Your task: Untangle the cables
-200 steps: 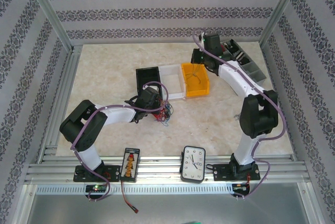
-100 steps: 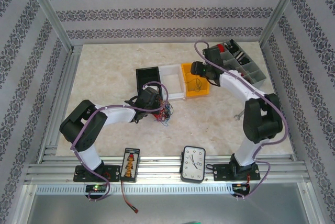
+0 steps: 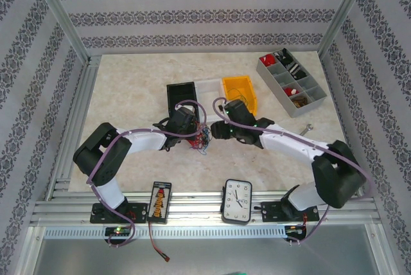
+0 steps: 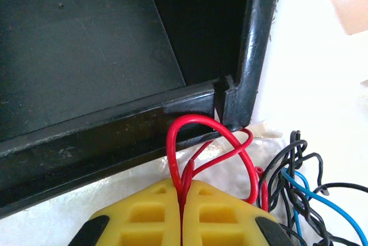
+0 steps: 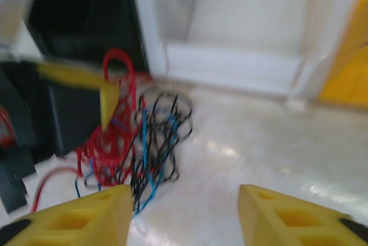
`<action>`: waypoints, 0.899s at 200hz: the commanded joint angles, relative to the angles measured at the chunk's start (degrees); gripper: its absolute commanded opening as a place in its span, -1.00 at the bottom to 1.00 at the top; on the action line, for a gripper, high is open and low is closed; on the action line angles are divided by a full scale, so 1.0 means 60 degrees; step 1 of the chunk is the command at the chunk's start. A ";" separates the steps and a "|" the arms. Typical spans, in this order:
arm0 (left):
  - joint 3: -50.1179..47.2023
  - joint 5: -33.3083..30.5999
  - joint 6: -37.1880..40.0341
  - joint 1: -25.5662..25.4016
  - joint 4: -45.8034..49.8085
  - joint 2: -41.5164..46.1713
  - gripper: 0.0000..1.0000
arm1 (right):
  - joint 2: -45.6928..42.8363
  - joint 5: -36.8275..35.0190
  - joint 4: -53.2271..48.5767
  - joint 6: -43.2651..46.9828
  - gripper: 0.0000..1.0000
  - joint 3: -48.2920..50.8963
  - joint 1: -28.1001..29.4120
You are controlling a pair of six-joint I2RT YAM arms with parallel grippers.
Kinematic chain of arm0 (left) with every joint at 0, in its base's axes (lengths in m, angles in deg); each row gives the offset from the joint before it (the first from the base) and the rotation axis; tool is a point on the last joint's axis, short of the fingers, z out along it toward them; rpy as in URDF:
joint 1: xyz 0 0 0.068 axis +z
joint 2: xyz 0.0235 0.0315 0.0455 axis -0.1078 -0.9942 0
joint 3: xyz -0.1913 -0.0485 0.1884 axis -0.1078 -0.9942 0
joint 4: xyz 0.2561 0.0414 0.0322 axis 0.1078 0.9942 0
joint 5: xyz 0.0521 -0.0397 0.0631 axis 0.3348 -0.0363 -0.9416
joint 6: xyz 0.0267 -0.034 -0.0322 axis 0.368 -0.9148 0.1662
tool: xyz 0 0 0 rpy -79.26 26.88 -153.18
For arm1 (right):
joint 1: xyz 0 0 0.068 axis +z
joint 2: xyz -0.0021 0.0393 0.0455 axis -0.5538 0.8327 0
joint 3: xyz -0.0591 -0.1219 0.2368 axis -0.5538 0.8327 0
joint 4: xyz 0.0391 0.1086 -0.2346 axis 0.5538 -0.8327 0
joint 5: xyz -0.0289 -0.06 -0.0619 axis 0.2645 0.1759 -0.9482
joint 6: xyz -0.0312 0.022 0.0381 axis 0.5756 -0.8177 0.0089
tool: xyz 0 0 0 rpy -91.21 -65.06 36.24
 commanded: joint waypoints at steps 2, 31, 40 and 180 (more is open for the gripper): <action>-0.0116 -0.0151 -0.0284 -0.0042 0.0312 -0.0038 -1.00 | 0.0659 0.0871 0.0567 -0.0185 -0.34 0.0006 0.0136; -0.0102 -0.0139 -0.0281 -0.0043 0.0304 -0.0042 -1.00 | 0.1304 0.1423 0.0526 0.0176 -0.53 -0.0419 0.0172; -0.0102 -0.0139 -0.0273 -0.0043 0.0305 -0.0041 -1.00 | 0.1376 0.1459 0.0511 0.0231 -0.53 -0.0508 0.0174; -0.0205 -0.0817 -0.0602 -0.0049 0.0662 0.0144 -1.00 | 0.2123 0.0971 0.0682 -0.0004 -1.00 -0.0614 -0.0070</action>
